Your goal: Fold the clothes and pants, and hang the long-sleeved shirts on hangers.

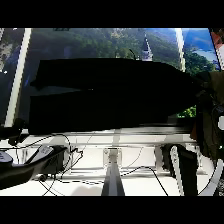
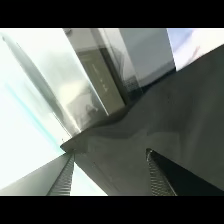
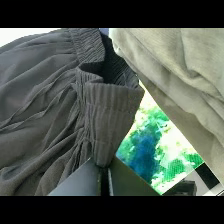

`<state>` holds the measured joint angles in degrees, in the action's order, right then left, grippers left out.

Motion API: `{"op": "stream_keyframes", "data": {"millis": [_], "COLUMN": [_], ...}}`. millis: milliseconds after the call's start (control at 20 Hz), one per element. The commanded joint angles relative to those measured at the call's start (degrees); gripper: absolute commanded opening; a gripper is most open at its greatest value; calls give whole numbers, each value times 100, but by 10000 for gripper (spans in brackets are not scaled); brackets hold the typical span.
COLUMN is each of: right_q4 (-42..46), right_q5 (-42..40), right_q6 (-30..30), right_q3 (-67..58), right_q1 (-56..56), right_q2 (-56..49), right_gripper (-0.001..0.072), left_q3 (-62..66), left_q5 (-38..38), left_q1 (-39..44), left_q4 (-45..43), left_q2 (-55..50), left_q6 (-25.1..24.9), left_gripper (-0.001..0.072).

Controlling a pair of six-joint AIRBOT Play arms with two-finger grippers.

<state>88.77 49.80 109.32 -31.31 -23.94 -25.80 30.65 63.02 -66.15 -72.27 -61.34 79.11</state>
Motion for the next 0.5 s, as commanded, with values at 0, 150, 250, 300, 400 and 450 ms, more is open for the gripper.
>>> {"op": "stream_keyframes", "data": {"millis": [0, 150, 250, 300, 400, 450], "right_q4": [-4, -4, -4, -2, -2, -2], "right_q5": [-42, -44, -42, -46, -81, -114], "right_q6": [2, 2, 2, 2, 0, 0], "right_q3": [-7, -7, -7, -7, -15, -44], "right_q1": [7, 7, 7, 7, 7, 7], "right_q2": [2, 2, 2, 2, 4, 4], "right_gripper": [16, 15, 15, 15, 15, 15], "left_q3": [-35, -37, -35, -13, 127, 251], "left_q5": [-363, -372, -372, -363, -229, -142], "left_q1": [44, 267, 487, 595, 732, 767], "left_q4": [177, 186, 205, 203, 212, 243], "left_q2": [-262, -610, -713, -688, -581, -496], "left_q6": [-4, -116, -317, -376, -437, -549], "left_gripper": [472, 338, 43, 9, 9, 8]}}
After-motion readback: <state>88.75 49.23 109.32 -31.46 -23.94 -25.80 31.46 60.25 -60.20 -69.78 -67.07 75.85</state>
